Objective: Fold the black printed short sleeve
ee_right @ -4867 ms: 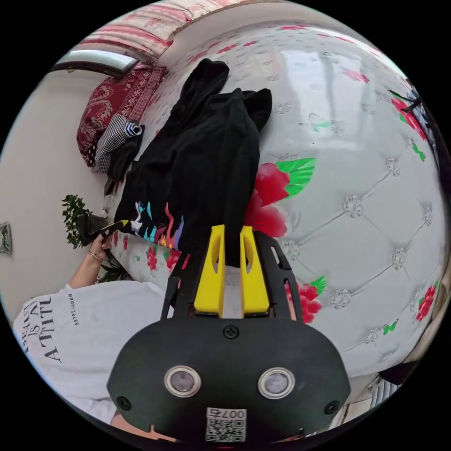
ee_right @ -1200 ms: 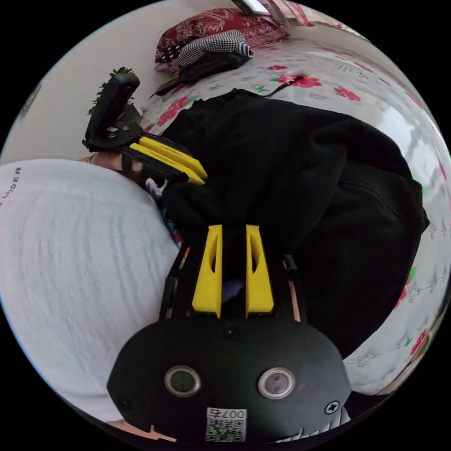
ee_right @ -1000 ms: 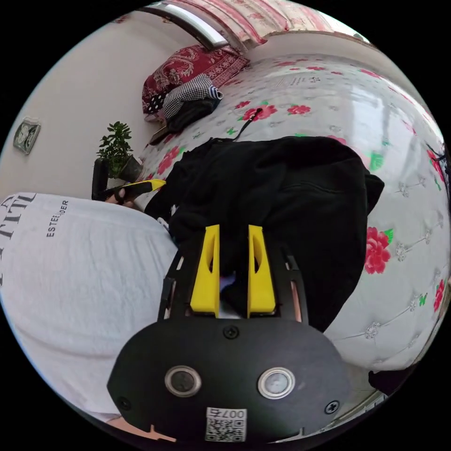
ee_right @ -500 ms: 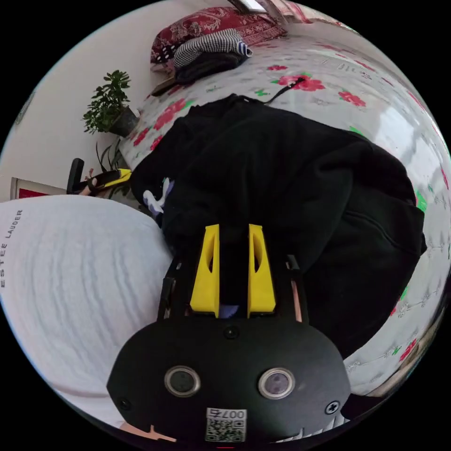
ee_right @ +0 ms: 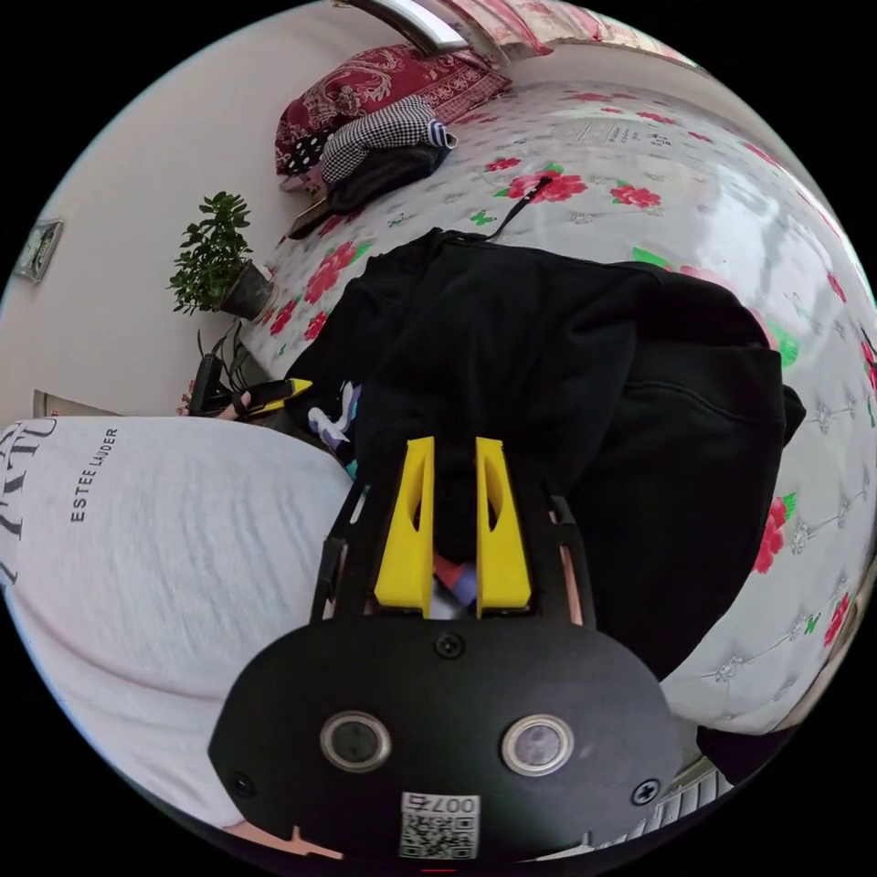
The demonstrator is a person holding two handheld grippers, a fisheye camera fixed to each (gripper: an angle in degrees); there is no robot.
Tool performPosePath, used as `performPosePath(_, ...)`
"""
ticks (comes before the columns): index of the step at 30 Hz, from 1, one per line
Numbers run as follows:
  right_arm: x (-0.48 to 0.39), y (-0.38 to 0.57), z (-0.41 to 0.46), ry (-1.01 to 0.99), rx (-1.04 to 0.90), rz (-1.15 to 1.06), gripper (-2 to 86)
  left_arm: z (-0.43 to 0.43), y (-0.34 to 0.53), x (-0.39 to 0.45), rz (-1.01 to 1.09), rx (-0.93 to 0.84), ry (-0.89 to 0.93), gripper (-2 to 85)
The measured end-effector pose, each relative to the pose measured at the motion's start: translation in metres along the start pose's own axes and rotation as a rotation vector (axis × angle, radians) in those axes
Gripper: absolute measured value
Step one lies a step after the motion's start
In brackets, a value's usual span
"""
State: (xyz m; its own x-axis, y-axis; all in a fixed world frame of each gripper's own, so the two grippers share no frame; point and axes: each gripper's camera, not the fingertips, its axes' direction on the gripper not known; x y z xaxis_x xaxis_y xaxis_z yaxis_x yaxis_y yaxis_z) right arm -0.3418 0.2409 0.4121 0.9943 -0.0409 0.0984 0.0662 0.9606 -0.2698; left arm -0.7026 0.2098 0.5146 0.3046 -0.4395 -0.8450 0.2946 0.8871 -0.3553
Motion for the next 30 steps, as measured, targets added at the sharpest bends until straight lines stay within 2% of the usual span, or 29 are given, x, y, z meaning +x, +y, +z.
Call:
performPosePath(3,0.003,0.011,-0.001,-0.014,0.021,0.024,7.5,-0.004,-0.008,-0.01,-0.033,-0.03,0.074,11.5)
performPosePath(7,0.005,0.023,0.0,-0.018,0.038,0.037,7.8,-0.018,-0.011,-0.02,-0.052,-0.002,0.057,10.6)
performPosePath(12,0.012,0.04,0.005,-0.032,0.046,0.06,8.1,-0.025,-0.013,-0.07,-0.311,0.04,0.314,7.5)
performPosePath(18,0.027,0.029,-0.009,-0.106,0.132,0.072,8.8,-0.048,-0.02,-0.066,-0.25,0.06,0.256,6.9)
performPosePath(24,0.055,-0.077,-0.007,-0.246,0.246,0.095,10.4,-0.061,-0.024,-0.074,-0.249,0.069,0.267,6.8)
performPosePath(30,0.111,-0.199,0.08,-0.302,0.183,0.28,11.0,-0.064,-0.03,-0.088,-0.258,0.064,0.294,6.7)
